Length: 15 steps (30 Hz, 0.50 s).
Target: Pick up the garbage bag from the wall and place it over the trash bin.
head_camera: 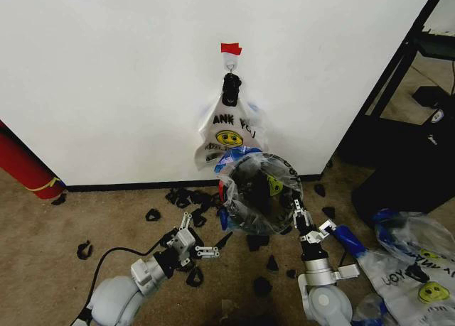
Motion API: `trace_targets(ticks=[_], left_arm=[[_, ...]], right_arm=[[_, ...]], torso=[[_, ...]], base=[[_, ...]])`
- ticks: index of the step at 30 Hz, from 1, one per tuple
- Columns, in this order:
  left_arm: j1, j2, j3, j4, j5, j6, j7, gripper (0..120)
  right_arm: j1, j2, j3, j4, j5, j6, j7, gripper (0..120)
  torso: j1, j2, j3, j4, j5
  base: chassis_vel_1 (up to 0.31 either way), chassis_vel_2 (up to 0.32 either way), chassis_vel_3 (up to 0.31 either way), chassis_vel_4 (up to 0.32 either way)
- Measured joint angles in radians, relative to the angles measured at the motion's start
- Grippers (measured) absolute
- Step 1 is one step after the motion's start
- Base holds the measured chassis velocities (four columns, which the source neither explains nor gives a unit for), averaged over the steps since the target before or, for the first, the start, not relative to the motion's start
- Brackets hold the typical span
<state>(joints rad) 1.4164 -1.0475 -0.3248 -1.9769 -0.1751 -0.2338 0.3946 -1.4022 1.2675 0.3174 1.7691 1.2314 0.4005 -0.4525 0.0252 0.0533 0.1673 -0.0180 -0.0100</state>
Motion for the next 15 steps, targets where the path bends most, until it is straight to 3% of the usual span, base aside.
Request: trace_targets(ticks=[6, 12, 14, 15], left_arm=[[0.004, 0.001, 0.000, -0.007, -0.012, 0.023, -0.032, 59], [0.010, -0.005, 0.005, -0.018, -0.026, 0.045, -0.079, 39], [0.010, -0.005, 0.006, -0.019, -0.028, 0.047, -0.085, 38], [0.013, -0.006, 0.007, -0.025, -0.033, 0.056, -0.100, 31]], right_arm=[[-0.001, 0.002, -0.003, 0.000, -0.010, 0.000, -0.007, 1], [0.000, 0.006, -0.007, 0.002, -0.016, 0.000, -0.008, 1], [0.000, 0.006, -0.007, 0.003, -0.017, 0.000, -0.008, 1], [-0.001, 0.006, -0.007, 0.007, -0.018, -0.001, -0.008, 1]], torso=[[0.000, 0.000, 0.000, 0.0000, 0.0000], [0.000, 0.000, 0.000, 0.0000, 0.0000], [0.000, 0.000, 0.000, 0.0000, 0.0000], [0.000, 0.000, 0.000, 0.0000, 0.0000]], base=[[0.000, 0.000, 0.000, 0.000], [0.000, 0.000, 0.000, 0.000], [0.000, 0.000, 0.000, 0.000], [0.000, 0.000, 0.000, 0.000]])
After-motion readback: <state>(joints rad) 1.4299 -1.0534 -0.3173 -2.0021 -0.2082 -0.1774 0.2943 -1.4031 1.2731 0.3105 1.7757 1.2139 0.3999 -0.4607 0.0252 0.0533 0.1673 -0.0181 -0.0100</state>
